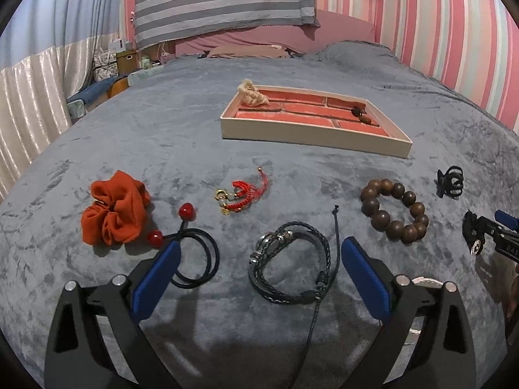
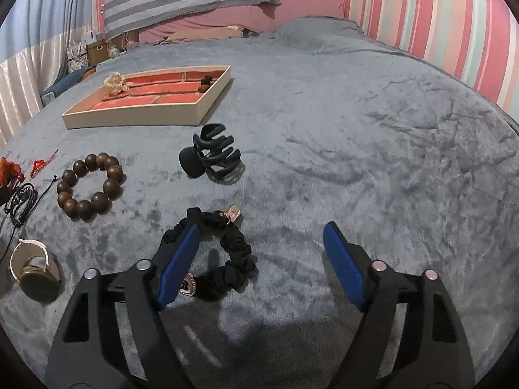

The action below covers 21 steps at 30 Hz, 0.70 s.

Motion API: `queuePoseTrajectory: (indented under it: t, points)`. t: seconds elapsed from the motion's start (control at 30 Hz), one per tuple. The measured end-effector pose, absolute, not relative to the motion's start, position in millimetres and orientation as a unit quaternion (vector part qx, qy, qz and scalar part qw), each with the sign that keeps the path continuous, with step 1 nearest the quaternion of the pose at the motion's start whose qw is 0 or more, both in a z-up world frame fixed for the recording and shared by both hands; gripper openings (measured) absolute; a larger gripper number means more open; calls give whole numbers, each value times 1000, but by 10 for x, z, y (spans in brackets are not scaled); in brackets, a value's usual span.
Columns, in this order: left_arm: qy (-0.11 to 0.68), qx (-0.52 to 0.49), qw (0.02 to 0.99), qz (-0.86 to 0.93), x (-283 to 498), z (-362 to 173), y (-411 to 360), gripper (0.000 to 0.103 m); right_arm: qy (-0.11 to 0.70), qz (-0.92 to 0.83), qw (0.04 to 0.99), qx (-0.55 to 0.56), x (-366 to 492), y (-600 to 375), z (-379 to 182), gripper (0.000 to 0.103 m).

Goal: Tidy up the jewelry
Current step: 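Grasp the braided black bracelet with the left tool while the right tool grasps the black scrunchie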

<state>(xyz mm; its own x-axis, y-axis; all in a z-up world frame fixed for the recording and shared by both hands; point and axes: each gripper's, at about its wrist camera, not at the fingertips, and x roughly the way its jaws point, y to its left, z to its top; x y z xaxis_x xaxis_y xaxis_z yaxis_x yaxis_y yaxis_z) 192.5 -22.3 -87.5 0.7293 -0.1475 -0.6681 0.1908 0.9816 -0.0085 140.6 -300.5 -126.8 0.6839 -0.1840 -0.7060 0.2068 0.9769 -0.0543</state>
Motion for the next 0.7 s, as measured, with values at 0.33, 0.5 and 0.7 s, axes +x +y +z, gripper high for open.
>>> queuePoseTrajectory:
  t: [0.33, 0.5, 0.7]
  points:
    - [394, 25, 913, -105, 2148, -1045, -243, 56, 408, -101, 907, 21, 1483, -3029, -1389, 57]
    - [418, 24, 901, -117, 2230, -1141, -256, 40, 412, -97, 906, 17, 1508, -3008, -1410, 51]
    - [418, 29, 899, -127, 2223, -1152, -280, 33, 421, -89, 903, 16, 1546, -2995, -1441, 37]
